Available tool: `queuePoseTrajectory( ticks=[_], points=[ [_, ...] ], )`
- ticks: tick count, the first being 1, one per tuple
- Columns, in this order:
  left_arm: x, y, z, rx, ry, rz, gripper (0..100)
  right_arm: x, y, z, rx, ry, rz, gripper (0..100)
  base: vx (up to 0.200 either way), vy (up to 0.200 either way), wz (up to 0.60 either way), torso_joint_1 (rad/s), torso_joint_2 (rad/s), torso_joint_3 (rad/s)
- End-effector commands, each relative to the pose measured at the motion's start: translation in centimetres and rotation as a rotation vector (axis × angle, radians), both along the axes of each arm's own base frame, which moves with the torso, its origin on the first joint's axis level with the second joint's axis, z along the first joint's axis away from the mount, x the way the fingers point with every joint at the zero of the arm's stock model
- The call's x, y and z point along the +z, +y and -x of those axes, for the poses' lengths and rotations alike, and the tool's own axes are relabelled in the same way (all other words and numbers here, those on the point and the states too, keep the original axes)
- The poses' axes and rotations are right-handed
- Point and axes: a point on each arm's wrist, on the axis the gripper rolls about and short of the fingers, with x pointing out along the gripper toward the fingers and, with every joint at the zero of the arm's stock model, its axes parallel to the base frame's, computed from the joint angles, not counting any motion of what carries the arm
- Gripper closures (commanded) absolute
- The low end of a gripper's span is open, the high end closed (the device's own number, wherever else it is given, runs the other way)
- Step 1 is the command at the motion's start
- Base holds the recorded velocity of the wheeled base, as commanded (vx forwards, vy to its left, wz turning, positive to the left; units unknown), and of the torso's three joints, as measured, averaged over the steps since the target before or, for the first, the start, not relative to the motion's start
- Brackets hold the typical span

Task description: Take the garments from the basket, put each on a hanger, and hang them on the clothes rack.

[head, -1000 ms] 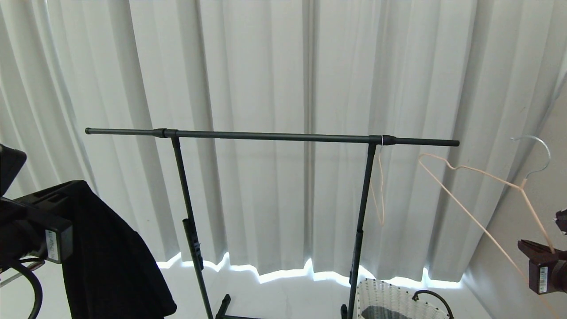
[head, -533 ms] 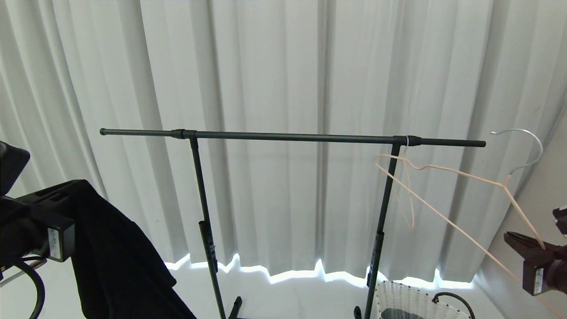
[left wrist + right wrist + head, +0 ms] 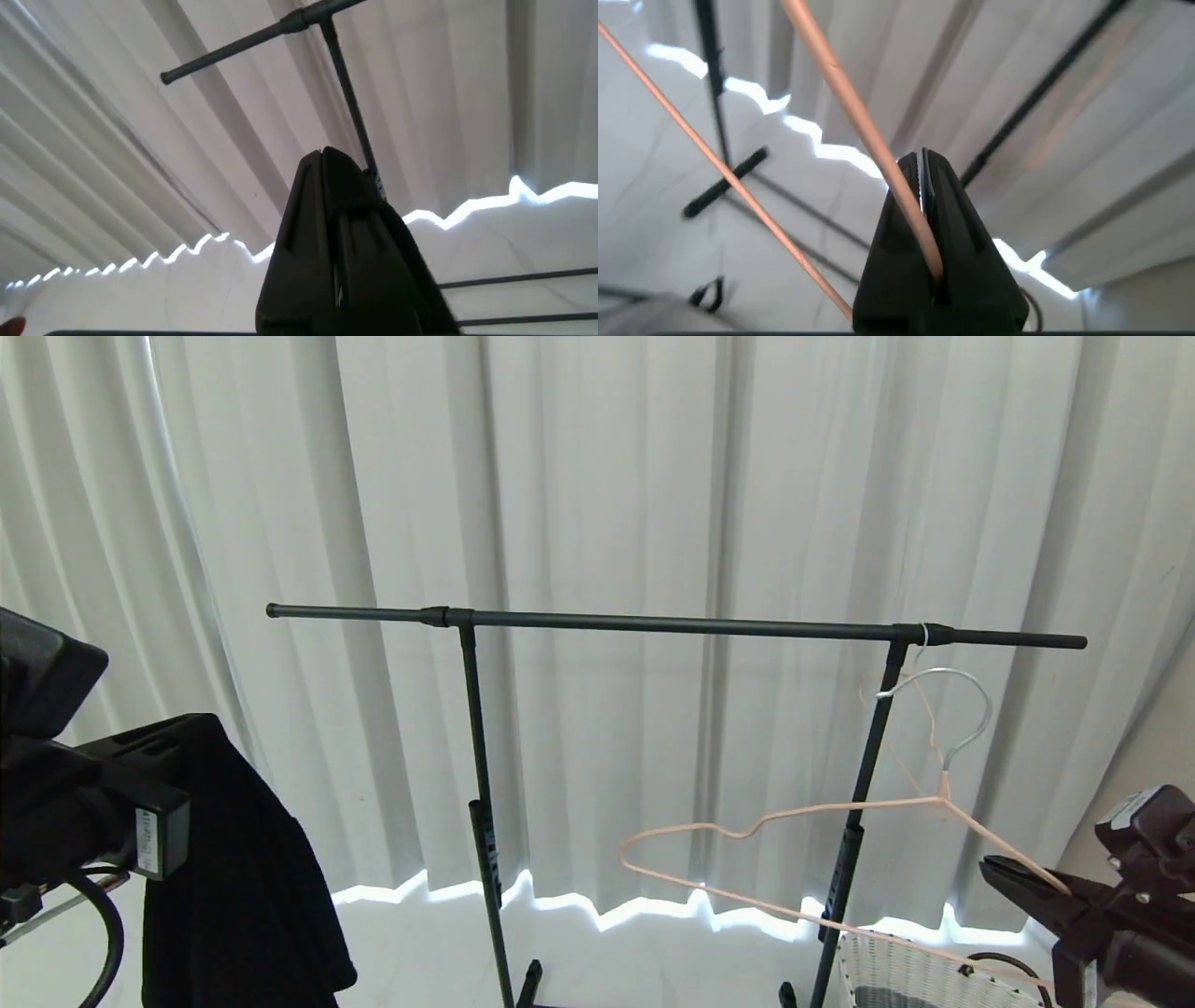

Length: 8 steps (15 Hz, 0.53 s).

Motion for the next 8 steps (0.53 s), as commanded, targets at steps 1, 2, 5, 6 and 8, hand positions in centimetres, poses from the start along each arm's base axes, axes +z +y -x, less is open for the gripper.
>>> queuePoseTrajectory(
  ticks=[1,2,5,6,8],
  points=[
    [-0.4,-0.9,0.0,-0.061,0.02,-0.005,100,0.0,0.6,0.2,0.046,0.024,0.014,100,0.0,0.0,0.0,0.0,0.0,0.0],
    [-0.8,-1.6,0.0,-0.105,0.036,-0.01,100,0.3,0.9,0.1,0.059,0.049,0.028,100,0.0,0.0,0.0,0.0,0.0,0.0],
    [-1.5,-2.4,-0.9,-0.137,0.084,-0.026,100,1.8,1.4,-0.4,0.058,0.171,0.05,100,0.0,0.0,0.0,0.0,0.0,0.0],
    [-1.7,-2.5,-1.3,-0.134,0.1,-0.031,100,2.3,1.5,-0.5,0.045,0.225,0.021,100,0.0,0.0,0.0,0.0,0.0,0.0],
    [-2.2,-2.7,-1.8,-0.131,0.128,-0.033,100,3.2,1.6,-0.5,0.044,0.299,-0.042,100,0.0,0.0,0.0,0.0,0.0,0.0]
  ],
)
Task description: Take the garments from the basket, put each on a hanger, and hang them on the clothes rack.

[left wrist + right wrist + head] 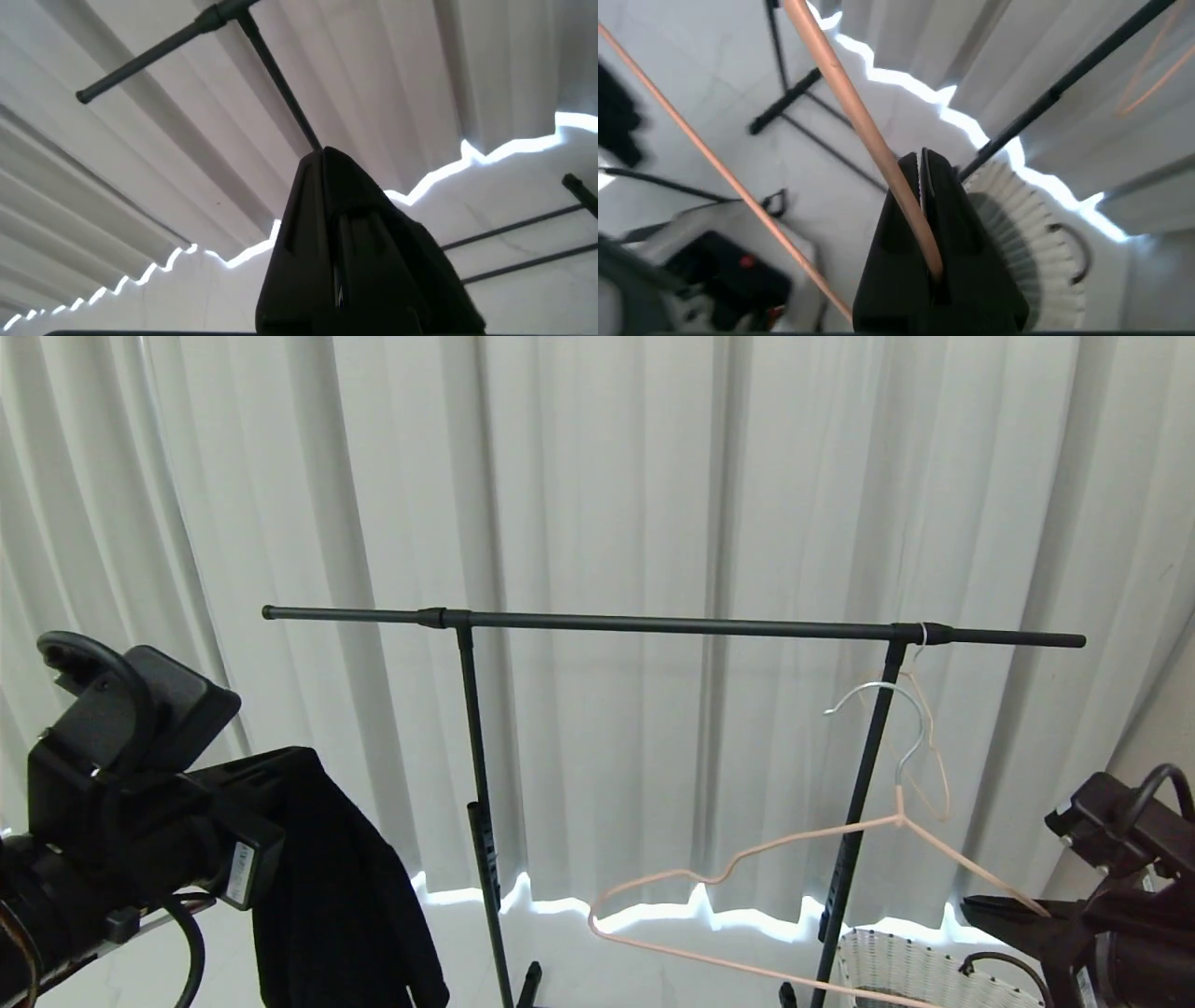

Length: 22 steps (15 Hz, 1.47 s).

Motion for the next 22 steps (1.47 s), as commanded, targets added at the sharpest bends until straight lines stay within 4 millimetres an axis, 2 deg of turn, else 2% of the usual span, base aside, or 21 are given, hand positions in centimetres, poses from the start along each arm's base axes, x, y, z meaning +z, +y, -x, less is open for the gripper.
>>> queuePoseTrajectory(
  ticks=[1,7,11,14,17,18,20,22],
  points=[
    [-0.7,-0.3,-0.9,-0.001,0.043,-0.015,100,1.3,0.3,-0.3,-0.008,0.013,-0.049,100,0.0,0.0,0.0,0.0,0.0,0.0],
    [-1.0,-1.0,-3.0,0.005,0.082,-0.028,100,0.9,-0.2,0.4,-0.028,0.109,-0.013,100,0.0,0.0,0.0,0.0,0.0,0.0],
    [-0.6,-2.3,-5.9,0.032,0.111,0.051,100,0.8,-0.2,-0.1,-0.072,0.107,-0.005,100,0.0,0.0,0.0,0.0,0.0,0.0],
    [-1.8,-2.9,-7.8,0.137,0.169,0.106,100,1.9,0.8,-0.1,-0.025,0.077,-0.037,100,0.0,0.0,0.0,0.0,0.0,0.0],
    [-3.3,-3.4,-8.5,0.151,0.229,0.075,100,2.2,2.6,-0.7,-0.014,0.148,-0.056,100,0.0,0.0,0.0,0.0,0.0,0.0],
    [-3.3,-3.9,-8.5,0.135,0.232,0.074,100,1.9,2.8,-1.0,-0.039,0.204,-0.006,100,0.0,0.0,0.0,0.0,0.0,0.0],
    [-3.1,-5.5,-8.2,0.086,0.231,0.107,100,1.1,3.5,-1.8,-0.104,0.275,-0.015,100,0.0,0.0,0.0,0.0,0.0,0.0],
    [-3.0,-6.6,-8.7,0.076,0.24,0.152,100,-0.1,4.1,-3.0,-0.223,0.285,0.043,100,0.0,0.0,0.0,0.0,0.0,0.0]
  ],
)
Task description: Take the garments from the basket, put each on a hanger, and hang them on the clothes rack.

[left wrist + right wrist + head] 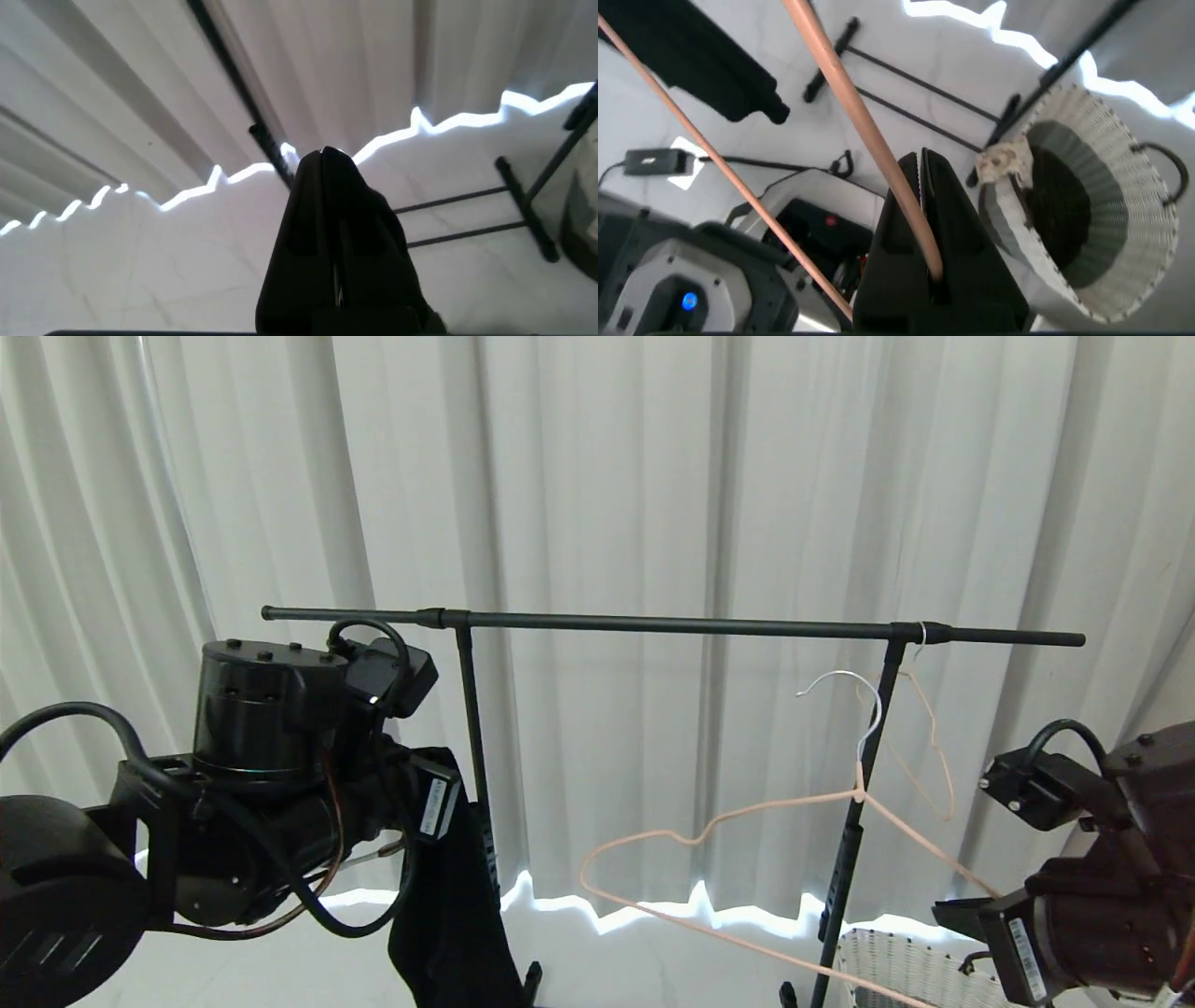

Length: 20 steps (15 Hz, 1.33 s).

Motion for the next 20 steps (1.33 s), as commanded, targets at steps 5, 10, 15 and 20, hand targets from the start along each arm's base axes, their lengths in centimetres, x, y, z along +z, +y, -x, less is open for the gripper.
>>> queuePoseTrajectory(
  ticks=[5,10,15,20],
  points=[
    [-2.2,-1.7,-3.3,0.09,0.065,-0.06,100,-0.5,2.8,-2.1,-0.058,-0.068,-0.073,100,0.0,0.0,0.0,0.0,0.0,0.0],
    [-1.6,-3.5,-4.9,0.166,0.093,0.113,100,-0.2,5.8,-0.7,0.084,-0.113,-0.126,100,0.0,0.0,0.0,0.0,0.0,0.0],
    [-0.3,-3.9,-4.6,0.191,0.102,0.189,100,-1.3,7.3,-1.9,0.082,-0.094,-0.098,100,0.0,0.0,0.0,0.0,0.0,0.0],
    [0.0,-3.9,-4.3,0.193,0.089,0.182,100,-1.5,8.8,-3.9,0.007,-0.133,-0.057,100,0.0,0.0,0.0,0.0,0.0,0.0]
  ],
)
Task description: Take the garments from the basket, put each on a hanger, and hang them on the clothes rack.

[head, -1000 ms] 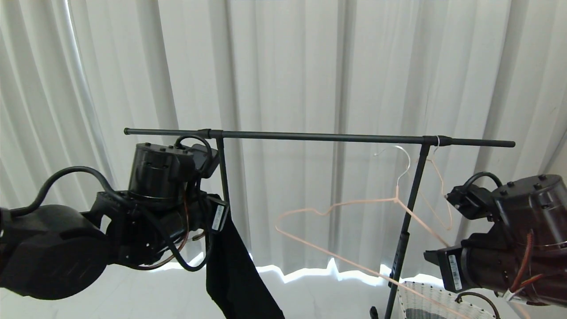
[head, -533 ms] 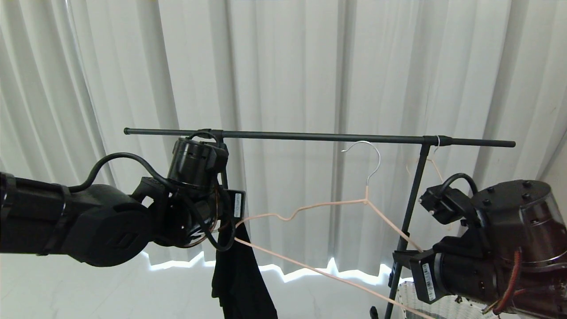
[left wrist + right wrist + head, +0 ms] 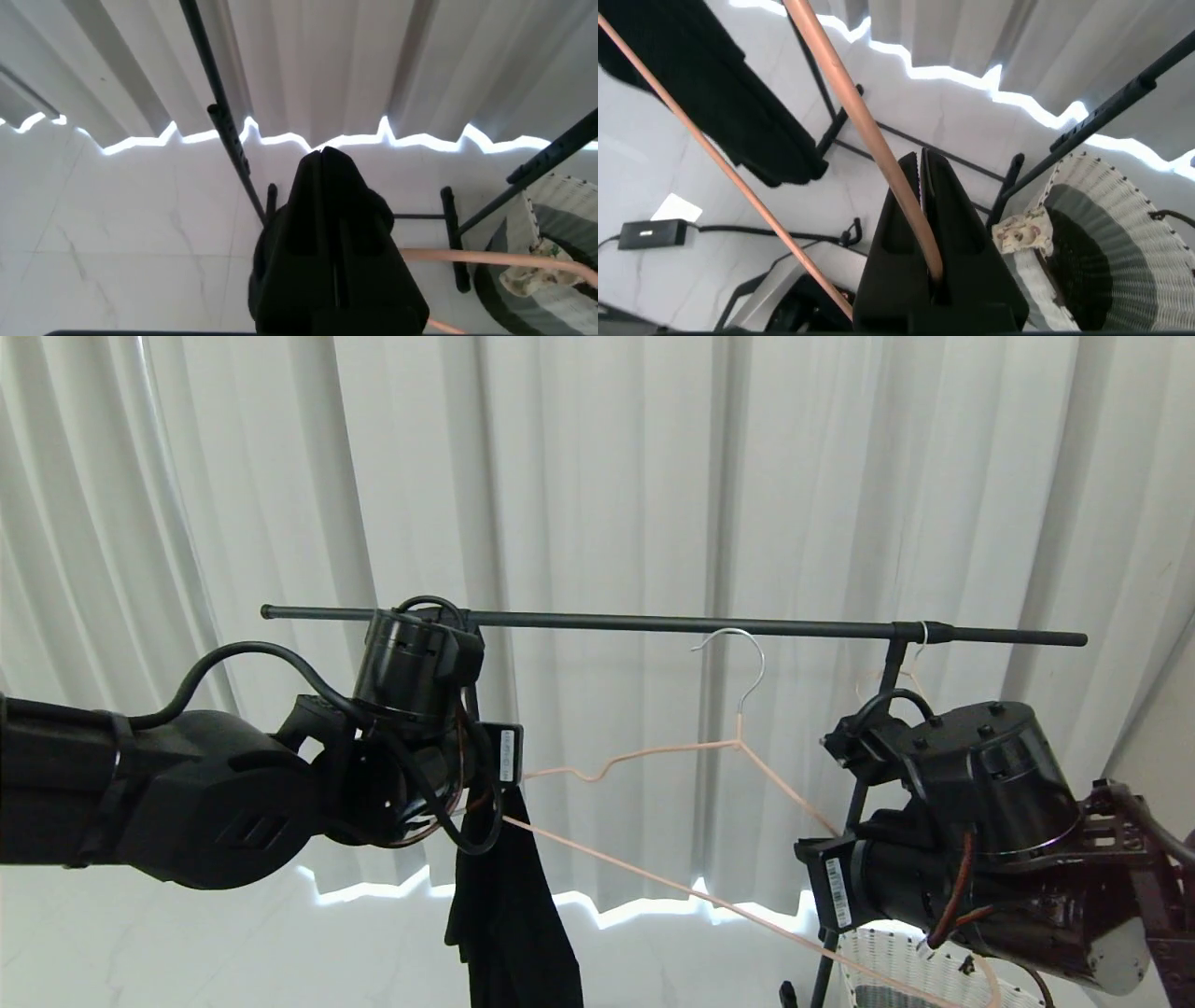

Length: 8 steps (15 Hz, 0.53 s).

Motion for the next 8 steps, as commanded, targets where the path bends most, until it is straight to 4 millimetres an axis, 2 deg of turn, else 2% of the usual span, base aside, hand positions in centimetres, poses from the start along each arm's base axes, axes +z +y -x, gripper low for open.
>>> queuePoseTrajectory(
  ticks=[1,8],
  points=[
    [0.38,0.09,0.13,0.008,-0.018,-0.014,100,-0.43,0.26,-0.61,-0.013,0.01,0.014,100,0.0,0.0,0.0,0.0,0.0,0.0],
    [0.45,0.19,0.22,-0.002,-0.027,-0.065,100,0.49,0.39,-0.92,-0.037,-0.047,-0.021,100,0.0,0.0,0.0,0.0,0.0,0.0]
  ],
)
